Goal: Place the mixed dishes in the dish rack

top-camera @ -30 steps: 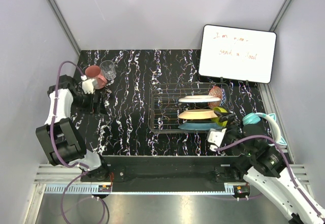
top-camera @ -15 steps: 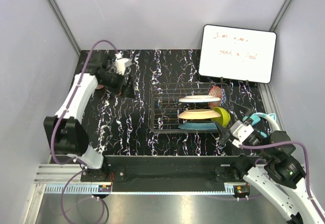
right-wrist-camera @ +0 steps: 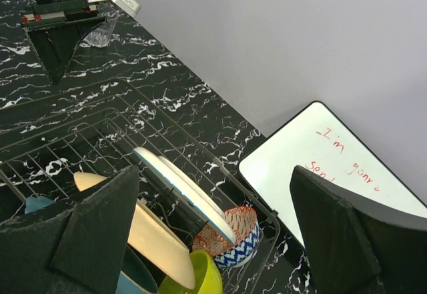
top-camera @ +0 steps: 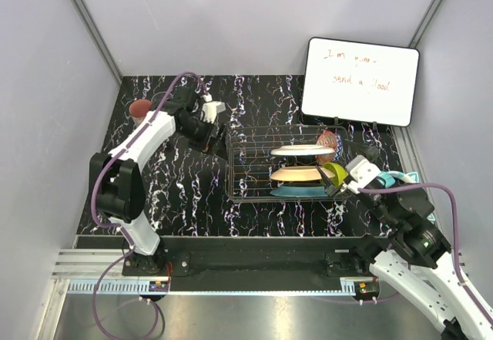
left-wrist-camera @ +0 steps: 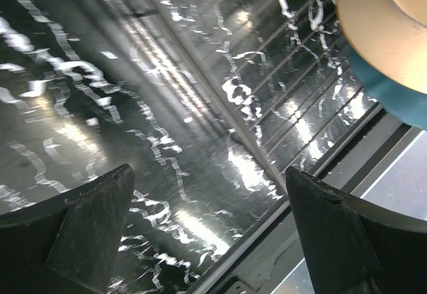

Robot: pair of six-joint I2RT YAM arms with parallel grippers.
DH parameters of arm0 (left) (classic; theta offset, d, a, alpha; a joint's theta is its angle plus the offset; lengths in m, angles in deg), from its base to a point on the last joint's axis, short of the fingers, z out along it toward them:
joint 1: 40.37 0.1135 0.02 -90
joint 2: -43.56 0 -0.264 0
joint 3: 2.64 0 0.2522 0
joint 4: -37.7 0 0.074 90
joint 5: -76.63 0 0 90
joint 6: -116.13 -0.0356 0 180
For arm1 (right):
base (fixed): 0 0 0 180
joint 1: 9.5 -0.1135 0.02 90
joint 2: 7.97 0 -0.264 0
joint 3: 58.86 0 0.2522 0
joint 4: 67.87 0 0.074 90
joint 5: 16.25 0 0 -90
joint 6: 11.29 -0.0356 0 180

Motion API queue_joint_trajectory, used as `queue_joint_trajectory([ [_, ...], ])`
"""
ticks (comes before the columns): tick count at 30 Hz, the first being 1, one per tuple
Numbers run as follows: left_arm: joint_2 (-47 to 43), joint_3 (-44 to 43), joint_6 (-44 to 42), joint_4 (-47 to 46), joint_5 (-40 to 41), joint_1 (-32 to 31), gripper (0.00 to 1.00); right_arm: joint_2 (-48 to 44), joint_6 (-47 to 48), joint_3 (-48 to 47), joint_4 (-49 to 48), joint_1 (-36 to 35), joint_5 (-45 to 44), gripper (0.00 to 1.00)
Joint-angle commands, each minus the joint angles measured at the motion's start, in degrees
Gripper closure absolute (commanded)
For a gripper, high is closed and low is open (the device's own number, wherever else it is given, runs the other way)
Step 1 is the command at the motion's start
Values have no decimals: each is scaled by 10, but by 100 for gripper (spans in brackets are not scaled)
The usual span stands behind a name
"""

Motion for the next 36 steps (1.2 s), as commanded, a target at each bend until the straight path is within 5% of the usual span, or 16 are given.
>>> queue_joint_trajectory([
  [1, -7, 25, 34, -46, -21, -26, 1, 22, -19, -12, -33, 0, -17, 0],
  [11, 5, 113, 2, -92, 52, -56, 1, 63, -14, -17, -50, 0, -18, 0],
  [25, -82, 238, -75, -116, 212, -56, 1, 107, 18, -8, -113, 0, -20, 0],
  [36, -131, 280, -115, -93, 261, -32, 1, 95, 5, 3, -114, 0, -33, 0],
])
